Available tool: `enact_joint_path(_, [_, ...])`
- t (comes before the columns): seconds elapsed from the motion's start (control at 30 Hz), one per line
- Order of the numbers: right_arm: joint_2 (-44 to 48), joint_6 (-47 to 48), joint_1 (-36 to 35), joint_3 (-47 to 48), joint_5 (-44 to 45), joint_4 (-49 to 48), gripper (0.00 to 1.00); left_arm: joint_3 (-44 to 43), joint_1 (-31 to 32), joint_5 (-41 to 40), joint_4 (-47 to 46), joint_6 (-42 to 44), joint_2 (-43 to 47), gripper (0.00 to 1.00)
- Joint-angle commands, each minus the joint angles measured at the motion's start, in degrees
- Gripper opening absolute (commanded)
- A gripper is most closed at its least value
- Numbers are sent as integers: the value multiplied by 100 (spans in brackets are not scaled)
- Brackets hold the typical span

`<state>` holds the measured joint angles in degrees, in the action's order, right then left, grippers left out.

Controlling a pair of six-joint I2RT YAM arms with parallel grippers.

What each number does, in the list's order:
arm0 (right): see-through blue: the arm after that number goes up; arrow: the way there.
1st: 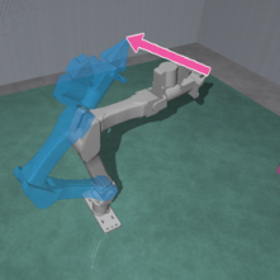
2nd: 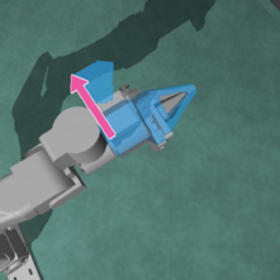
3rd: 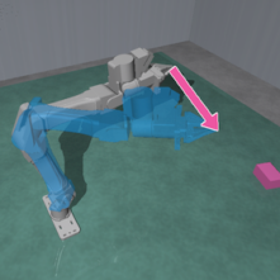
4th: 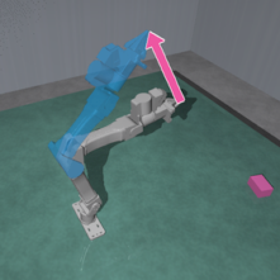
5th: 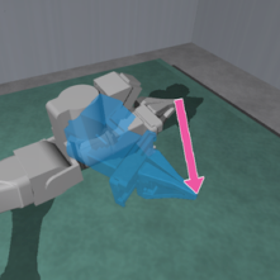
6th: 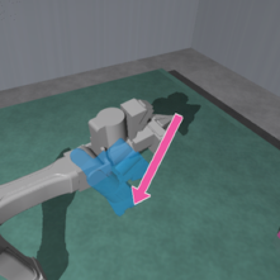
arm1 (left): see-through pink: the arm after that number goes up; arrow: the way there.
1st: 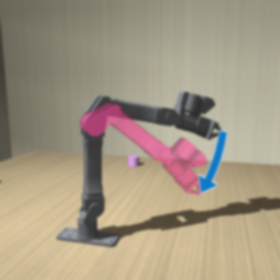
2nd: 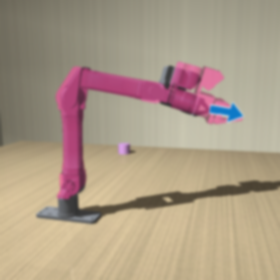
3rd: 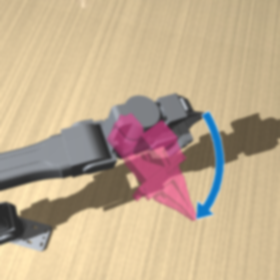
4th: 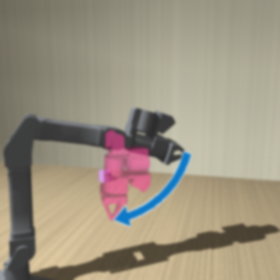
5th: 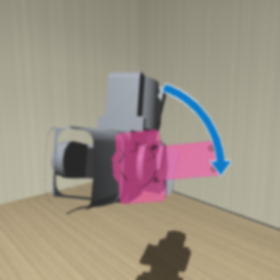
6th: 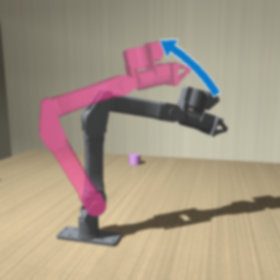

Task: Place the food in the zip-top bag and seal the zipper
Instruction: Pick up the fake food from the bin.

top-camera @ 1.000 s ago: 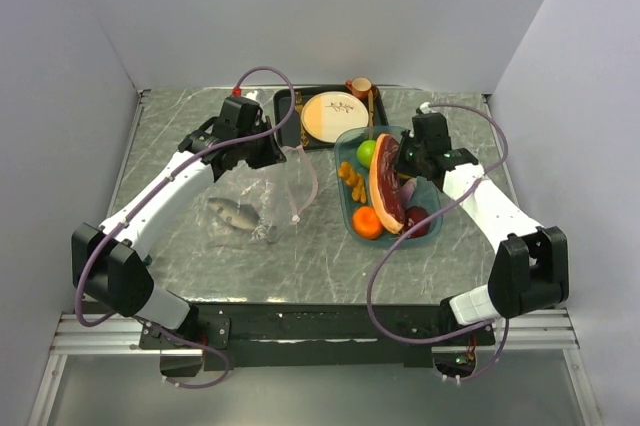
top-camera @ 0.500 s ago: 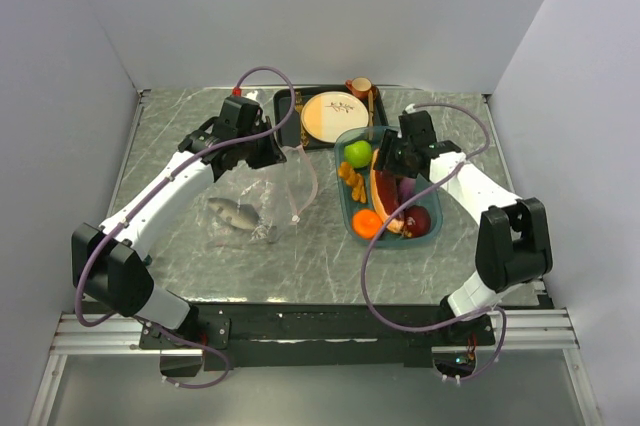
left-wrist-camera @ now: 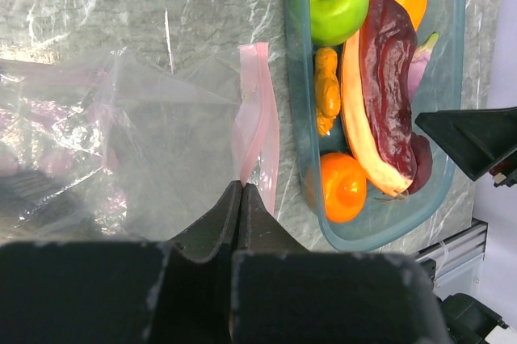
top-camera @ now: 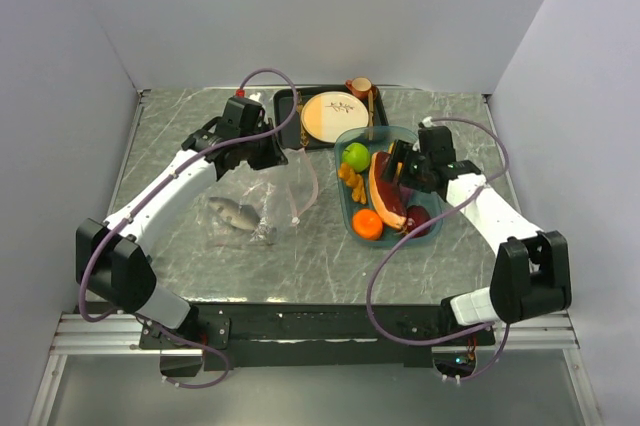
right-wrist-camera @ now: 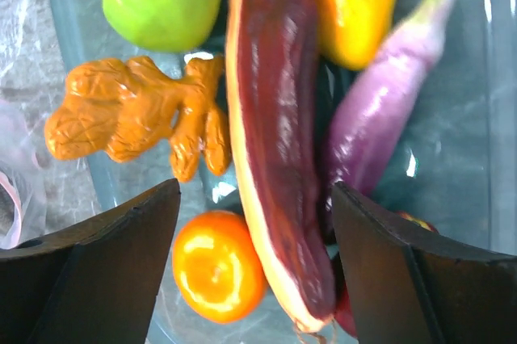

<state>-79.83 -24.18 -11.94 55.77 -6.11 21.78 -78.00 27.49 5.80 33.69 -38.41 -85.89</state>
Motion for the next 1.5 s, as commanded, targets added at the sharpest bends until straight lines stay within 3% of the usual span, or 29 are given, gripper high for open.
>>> enact_joint_path(0.0, [327, -86, 385, -434, -425, -68, 80, -163, 29, 53, -109, 106, 37, 1])
enact_joint_path(0.27, [486, -33, 535, -909, -1348, -86, 69, -93, 29, 97, -135, 80, 90, 1])
enact_joint_path(0.43, [864, -192, 535, -1270, -1577, -297, 58, -49, 38, 114, -126, 97, 98, 1])
enact_joint_path(0.63, [838, -174, 535, -1411, -1692, -244, 54, -31, 38, 140, -143, 88, 98, 1])
enact_joint_path(0.93, [1058, -183, 535, -1543, -1331, -86, 60, -93, 64, 167, -144, 97, 37, 1])
enact_joint_path(1.27, [671, -262, 535, -1648, -1806, -253, 57, -49, 99, 158, -170, 80, 19, 1])
enact_joint_path(1.47, [539, -130, 535, -1508, -1894, -236, 36, -111, 108, 167, -144, 88, -33, 1])
